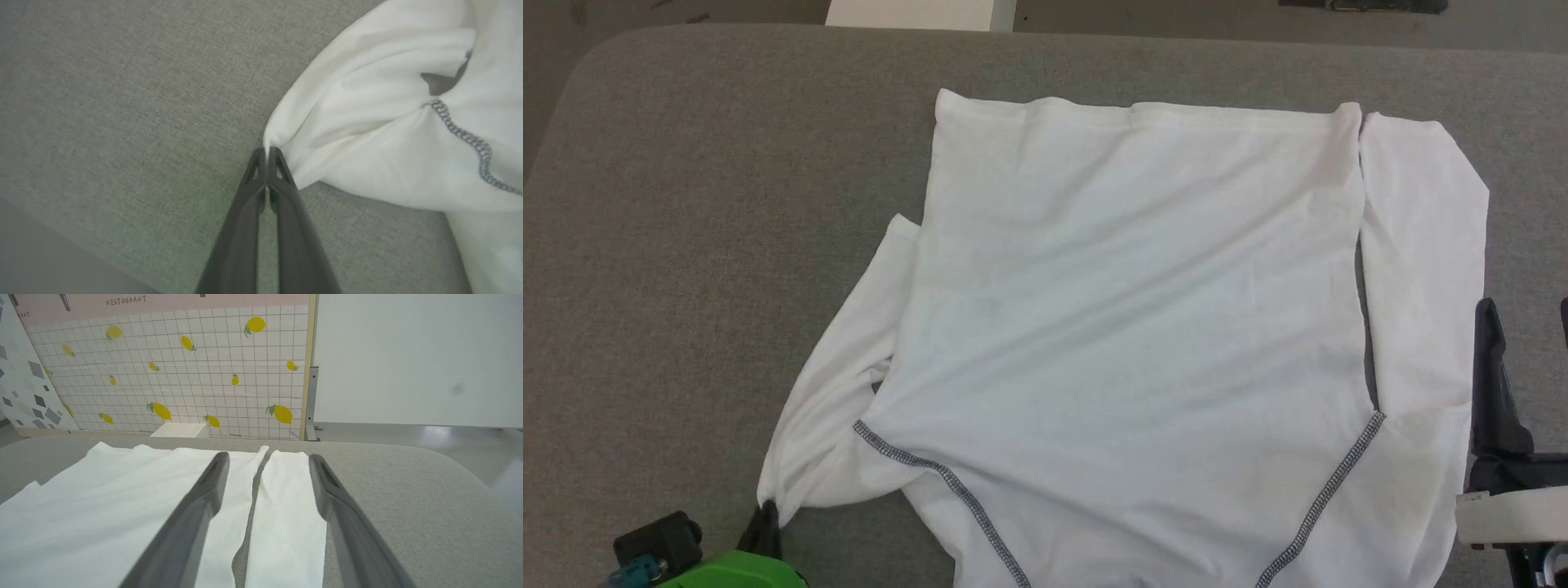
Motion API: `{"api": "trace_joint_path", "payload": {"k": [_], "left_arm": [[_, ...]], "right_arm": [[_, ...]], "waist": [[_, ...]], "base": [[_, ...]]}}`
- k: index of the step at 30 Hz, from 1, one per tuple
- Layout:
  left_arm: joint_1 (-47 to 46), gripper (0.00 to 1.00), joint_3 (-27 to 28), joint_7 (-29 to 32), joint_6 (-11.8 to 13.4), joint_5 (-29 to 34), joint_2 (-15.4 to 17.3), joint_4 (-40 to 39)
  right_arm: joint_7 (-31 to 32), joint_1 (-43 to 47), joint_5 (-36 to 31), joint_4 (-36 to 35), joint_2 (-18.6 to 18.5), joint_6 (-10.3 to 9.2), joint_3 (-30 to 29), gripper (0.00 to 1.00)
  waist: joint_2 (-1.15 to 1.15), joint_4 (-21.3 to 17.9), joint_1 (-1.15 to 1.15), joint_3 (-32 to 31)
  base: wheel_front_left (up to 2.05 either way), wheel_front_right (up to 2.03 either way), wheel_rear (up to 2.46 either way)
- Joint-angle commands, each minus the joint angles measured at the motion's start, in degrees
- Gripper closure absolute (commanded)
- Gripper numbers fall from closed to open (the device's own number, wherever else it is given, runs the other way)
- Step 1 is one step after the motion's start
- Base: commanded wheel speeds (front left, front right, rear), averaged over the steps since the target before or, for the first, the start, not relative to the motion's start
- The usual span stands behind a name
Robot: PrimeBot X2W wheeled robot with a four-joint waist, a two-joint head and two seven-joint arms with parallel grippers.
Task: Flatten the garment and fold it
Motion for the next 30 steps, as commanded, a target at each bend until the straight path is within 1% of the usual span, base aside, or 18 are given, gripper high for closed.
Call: {"api": "trace_joint_path", "payload": {"k": [1, 2, 3, 7, 13, 14, 15, 16, 17, 21, 25, 30], "left_arm": [[-1.06, 0.98, -0.18, -0.10, -0.49, 0.03, -0.17, 0.19], [-1.92, 0.63, -0.36, -0.37, -0.79, 0.25, -0.21, 0.21], [-3.11, 0.00, -0.45, -0.90, -1.13, 0.74, -0.03, 0.16], [-8.16, 0.00, -0.72, -2.45, -2.78, 3.03, 1.76, -1.08], [-17.96, 0.00, -2.04, -2.03, -4.97, 8.59, 6.82, -3.53], [-21.40, 0.00, -3.72, -0.01, -6.17, 10.47, 8.53, -2.91], [-23.01, 0.00, -4.59, 1.07, -6.96, 11.14, 9.23, -2.31], [-28.24, 0.00, -7.47, 4.53, -9.58, 13.05, 10.83, 0.20], [-29.74, 0.00, -8.47, 5.68, -10.49, 13.63, 11.26, 1.19], [-33.71, 0.00, -10.72, 8.86, -12.80, 14.55, 12.05, 4.46], [-36.09, 0.00, -11.74, 10.64, -14.24, 14.61, 12.40, 7.92], [-37.84, 0.00, -12.73, 11.53, -15.78, 14.00, 11.86, 11.46]], "right_arm": [[0.18, 0.22, -0.12, -0.26, 0.05, -0.09, 0.03, 0.00], [0.24, 0.11, -0.18, -0.27, 0.05, -0.09, 0.09, 0.00], [0.31, -0.04, -0.25, -0.27, 0.05, -0.09, 0.21, 0.00], [0.46, -0.53, -0.42, -0.37, 0.05, -0.09, 0.59, 0.00], [0.39, -1.06, -0.29, -0.55, 0.05, -0.09, 0.68, 0.00], [0.33, -1.35, -0.23, -0.58, 0.05, -0.09, 0.87, 0.00], [0.29, -1.53, -0.22, -0.63, 0.05, -0.09, 0.95, 0.00], [0.23, -2.30, -0.32, -0.81, 0.05, -0.09, 1.13, 0.00], [0.18, -2.60, -0.41, -0.84, 0.05, -0.09, 1.14, 0.00], [0.01, -3.42, -0.43, -0.76, 0.05, -0.09, 1.12, 0.00], [-0.25, -3.96, -0.36, -0.54, 0.05, -0.09, 1.16, 0.00], [-0.78, -4.78, -0.44, 0.17, 0.05, -0.09, 1.09, 0.00]], "waist": [[0.00, 0.29, 0.00, 0.33], [0.00, 0.31, 0.00, 0.40], [0.00, 0.26, 0.00, 0.46], [0.00, -0.20, 0.00, 0.82], [0.00, -1.65, 0.00, 2.81], [0.00, -2.29, 0.00, 3.87], [0.00, -2.58, 0.00, 4.41], [0.00, -3.60, 0.00, 6.48], [0.00, -3.95, 0.00, 7.16], [0.00, -5.07, 0.00, 9.39], [0.00, -5.87, 0.00, 11.12], [0.00, -6.10, 0.00, 12.46]], "base": [[0.00, 0.00, 0.00], [0.00, 0.00, 0.00], [0.00, 0.00, 0.00], [0.00, 0.00, 0.00], [0.00, 0.00, 0.00], [0.00, 0.00, 0.00], [0.00, 0.00, 0.00], [0.00, 0.00, 0.00], [0.00, 0.00, 0.00], [0.00, 0.00, 0.00], [0.00, 0.00, 0.00], [0.00, 0.00, 0.00]]}}
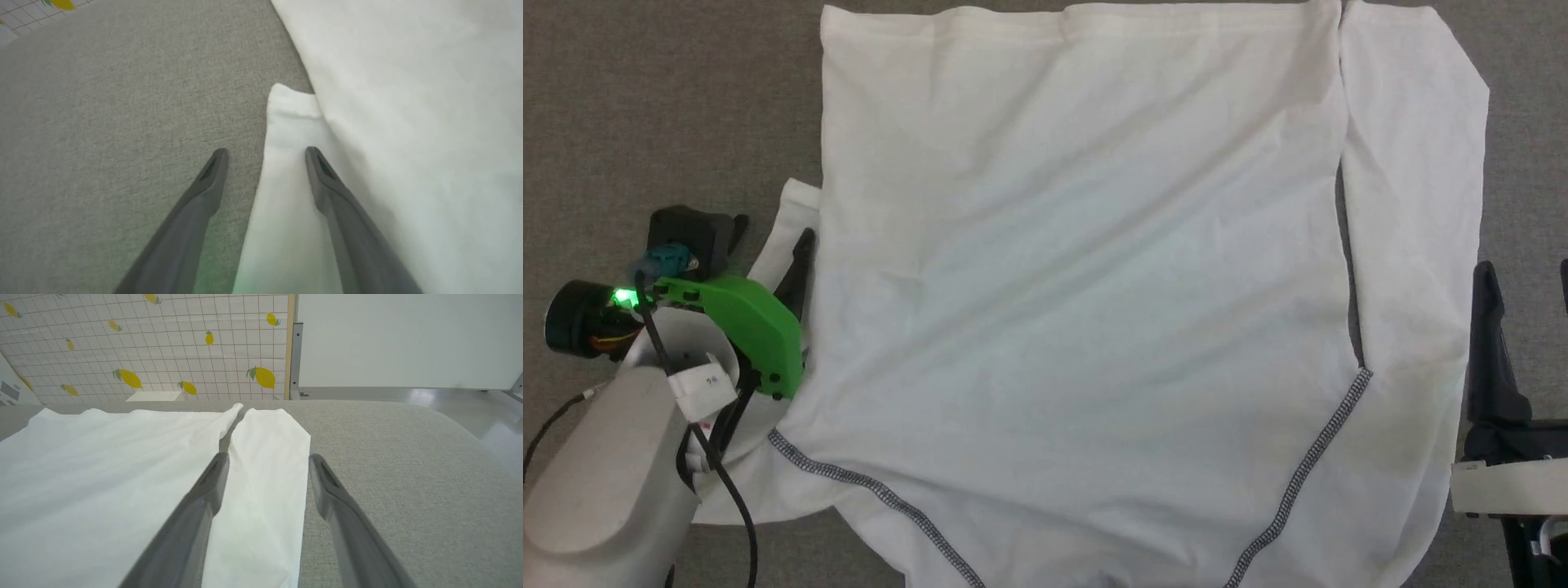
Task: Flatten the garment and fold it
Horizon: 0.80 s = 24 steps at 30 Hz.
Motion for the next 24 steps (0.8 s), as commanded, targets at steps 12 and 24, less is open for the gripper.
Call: {"api": "trace_joint_path", "payload": {"k": [12, 24], "left_arm": [[-2.80, 1.00, -2.09, 1.04, -4.85, -3.28, -1.85, 4.97], [3.66, 1.00, 14.32, -8.16, 2.57, -13.19, -0.28, -6.82]], "right_arm": [[-0.55, -2.51, -1.24, 1.71, 0.04, -0.09, -0.03, 0.00], [-2.03, 0.37, 0.55, 5.71, 0.04, -0.09, -0.28, 0.00]], "waist": [[0.00, 0.36, 0.00, -0.12], [0.00, 1.65, 0.00, -12.04]], "base": [[0.00, 0.00, 0.00], [0.00, 0.00, 0.00]]}}
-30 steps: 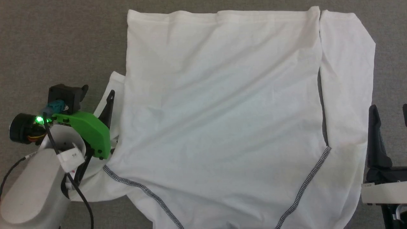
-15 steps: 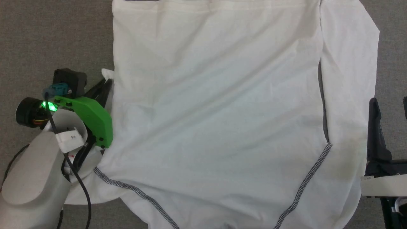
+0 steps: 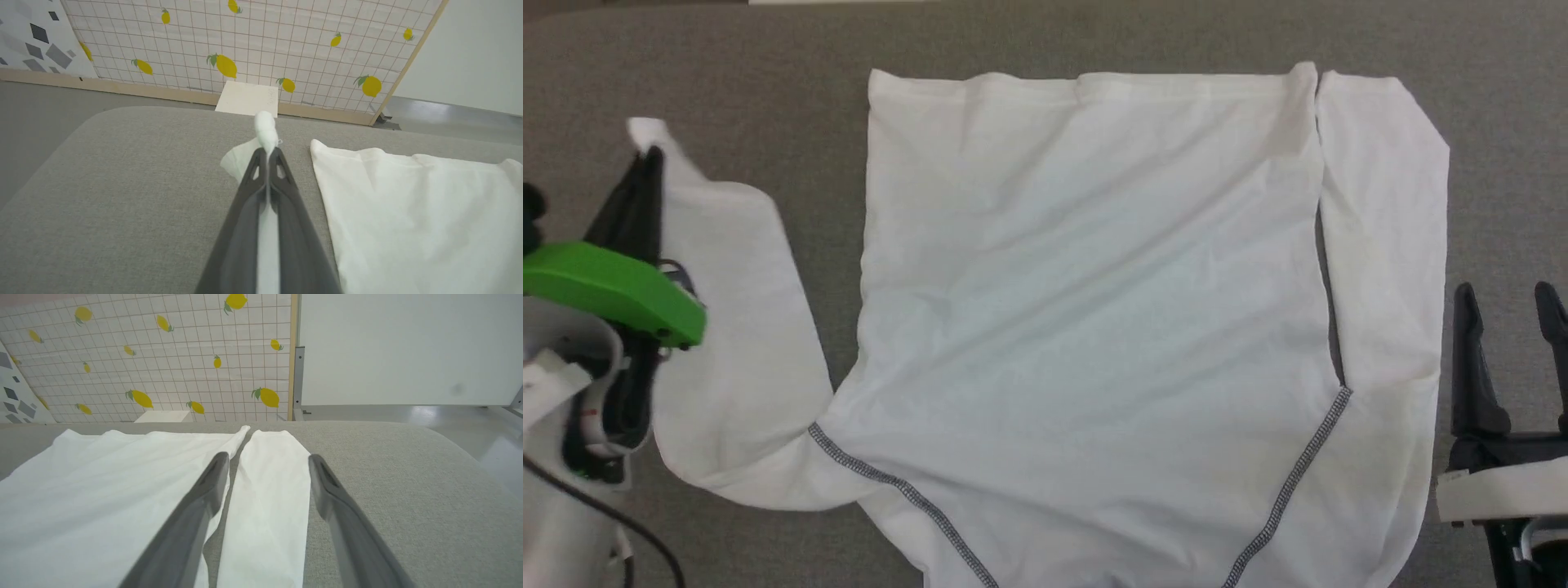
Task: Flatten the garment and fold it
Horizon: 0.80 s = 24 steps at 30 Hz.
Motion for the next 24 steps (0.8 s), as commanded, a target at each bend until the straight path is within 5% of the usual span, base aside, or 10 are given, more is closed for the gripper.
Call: {"api": "trace_joint_path", "payload": {"k": [1, 11, 17, 24], "left_arm": [[1.81, 1.00, 2.11, -0.70, 1.36, -0.95, 0.99, -1.17], [16.52, 1.00, 19.03, -4.20, 9.78, -5.62, 3.87, -6.60], [24.02, 1.00, 26.65, -7.16, 11.98, -7.39, 2.51, -6.83], [26.69, 1.00, 27.52, -7.82, 11.69, -7.88, 1.58, -7.46]], "right_arm": [[-0.45, 0.89, 0.56, 0.51, 0.04, -0.09, -0.08, 0.00], [-1.75, 4.43, 2.60, 2.67, 0.04, -0.09, -1.20, 0.00], [-1.81, 5.60, 3.06, 2.60, 0.04, -0.09, -1.71, 0.00], [-1.32, 5.69, 3.16, 1.85, 0.04, -0.09, -1.85, 0.00]], "waist": [[0.00, 0.46, 0.00, -5.05], [0.00, -0.70, 0.00, -10.89], [0.00, -0.96, 0.00, -12.08], [0.00, -0.85, 0.00, -12.23]], "base": [[0.00, 0.00, 0.00], [0.00, 0.00, 0.00], [0.00, 0.00, 0.00], [0.00, 0.00, 0.00]]}}
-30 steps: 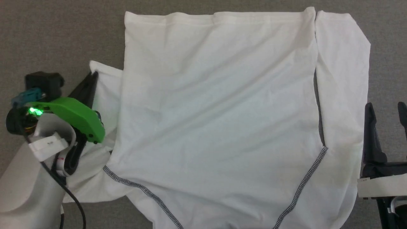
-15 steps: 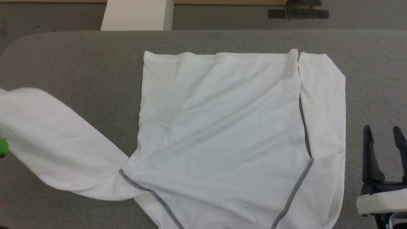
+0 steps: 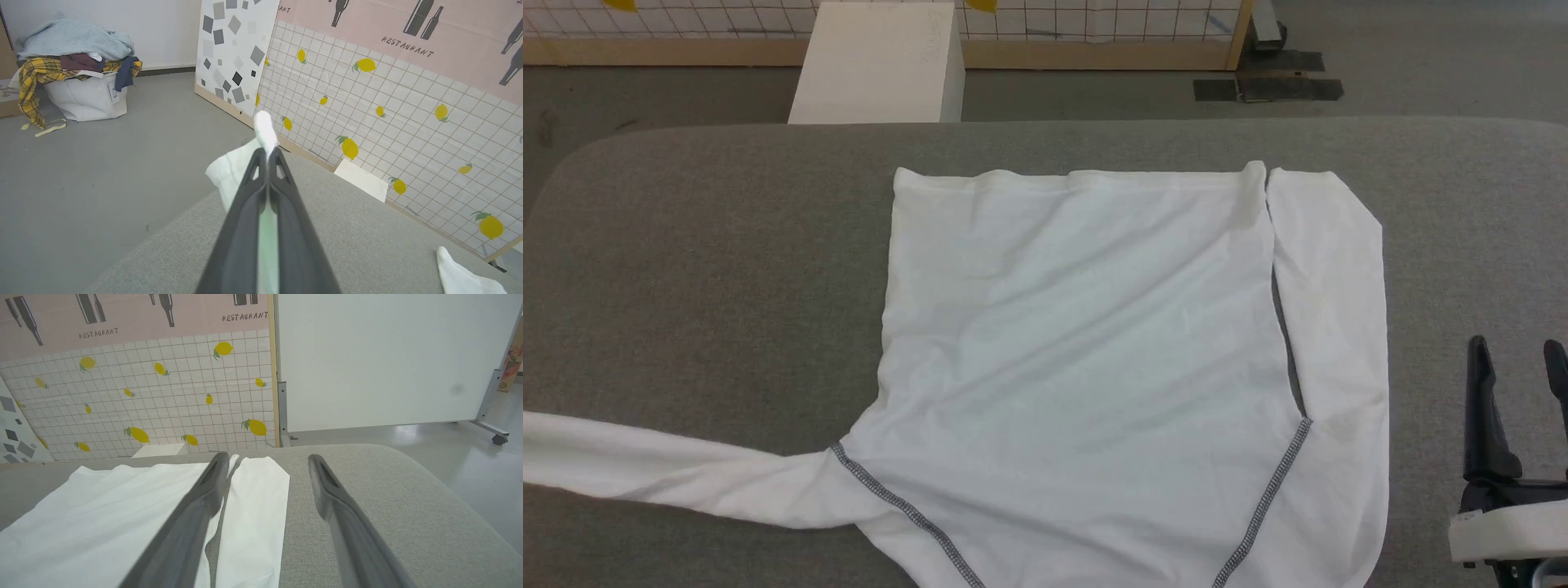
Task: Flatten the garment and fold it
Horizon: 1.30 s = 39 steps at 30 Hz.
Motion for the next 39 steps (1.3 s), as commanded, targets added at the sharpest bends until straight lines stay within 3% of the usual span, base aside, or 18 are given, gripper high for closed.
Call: {"api": "trace_joint_path", "payload": {"k": [1, 7, 13, 18, 23, 27, 34, 39], "left_arm": [[0.53, 1.00, -0.19, -0.49, -0.13, -0.18, -0.23, -0.58], [-0.79, 1.00, -2.94, -0.88, -0.61, 1.52, 0.21, -6.54], [-4.09, 1.00, -9.07, 1.26, -1.09, 3.16, 0.70, -19.97], [-8.80, 1.00, -19.14, 6.27, -2.12, 4.56, 0.91, -29.91], [-14.45, 1.00, -32.39, 11.38, -4.26, 7.79, -0.80, -33.78], [-18.39, 1.00, -43.54, 14.90, -6.10, 12.52, -3.71, -33.44], [-22.16, 1.00, -61.43, 17.31, -10.35, 16.39, -14.25, -25.77], [-24.22, 1.00, -67.62, 16.63, -13.31, 16.01, -20.71, -15.32]], "right_arm": [[0.15, 0.62, 0.29, -0.31, 0.04, -0.09, 0.14, 0.00], [0.15, 0.65, 0.65, -1.12, 0.04, -0.09, -0.70, 0.00], [0.57, 0.27, 0.26, -2.51, 0.04, -0.09, -3.76, 0.00], [0.83, -0.71, 0.24, -3.33, 0.04, -0.09, -5.59, 0.00], [0.86, -1.82, 0.36, -3.73, 0.04, -0.09, -6.29, 0.00], [0.69, -2.48, 0.54, -3.82, 0.04, -0.09, -6.79, 0.00], [0.11, -3.62, 0.97, -3.81, 0.04, -0.09, -7.49, 0.00], [-0.43, -4.86, 1.20, -3.21, 0.04, -0.09, -6.37, 0.00]], "waist": [[0.00, -0.08, 0.00, 0.00], [0.00, -0.85, 0.00, 0.11], [0.00, -1.77, 0.00, 0.41], [0.00, -2.64, 0.00, 1.58], [0.00, -3.48, 0.00, 3.39], [0.00, -4.13, 0.00, 5.16], [0.00, -4.84, 0.00, 8.44], [0.00, -5.96, 0.00, 10.37]], "base": [[0.00, 0.00, 0.00], [0.00, 0.00, 0.00], [0.00, 0.00, 0.00], [0.00, 0.00, 0.00], [0.00, 0.00, 0.00], [0.00, 0.00, 0.00], [0.00, 0.00, 0.00], [0.00, 0.00, 0.00]]}}
